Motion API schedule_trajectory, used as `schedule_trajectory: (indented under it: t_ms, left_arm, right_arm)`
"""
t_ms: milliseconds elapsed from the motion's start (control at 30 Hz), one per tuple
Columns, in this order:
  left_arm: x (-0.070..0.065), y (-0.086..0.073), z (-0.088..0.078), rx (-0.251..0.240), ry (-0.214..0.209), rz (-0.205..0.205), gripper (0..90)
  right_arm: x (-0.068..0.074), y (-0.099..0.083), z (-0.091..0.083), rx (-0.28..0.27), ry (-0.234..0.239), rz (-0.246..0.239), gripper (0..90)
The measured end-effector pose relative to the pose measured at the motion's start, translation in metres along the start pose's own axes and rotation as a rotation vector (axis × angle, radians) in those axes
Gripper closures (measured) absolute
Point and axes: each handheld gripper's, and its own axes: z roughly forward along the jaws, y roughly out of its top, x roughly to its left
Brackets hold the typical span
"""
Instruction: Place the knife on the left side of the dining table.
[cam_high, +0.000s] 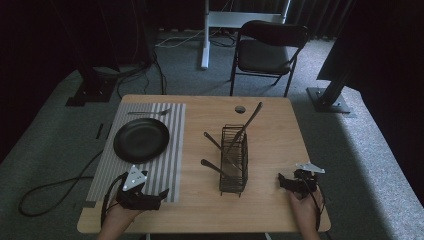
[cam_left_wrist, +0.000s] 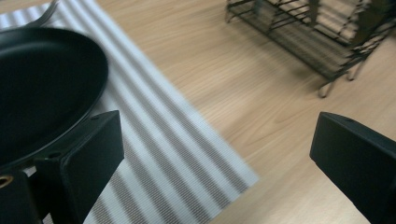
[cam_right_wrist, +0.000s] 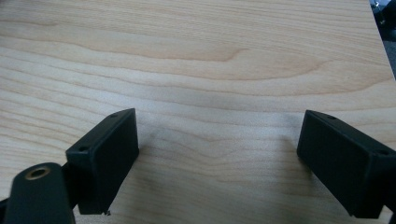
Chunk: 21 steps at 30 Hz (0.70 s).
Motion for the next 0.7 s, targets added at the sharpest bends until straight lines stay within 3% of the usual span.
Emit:
schedule_trajectory:
  t_ms: [333, 700]
  left_arm:
    - [-0.023, 0.022, 0.000, -0.024, -0.053, 0.060, 3.0]
    - [-0.037, 0.040, 0.008, -0.043, -0.116, 0.085, 3.1]
  right_arm:
    - [0.000, 0.000, 0.000, 0.000, 0.000, 0.000, 11.8]
    - [0.000, 0.000, 0.000, 0.000, 0.000, 0.000, 11.9]
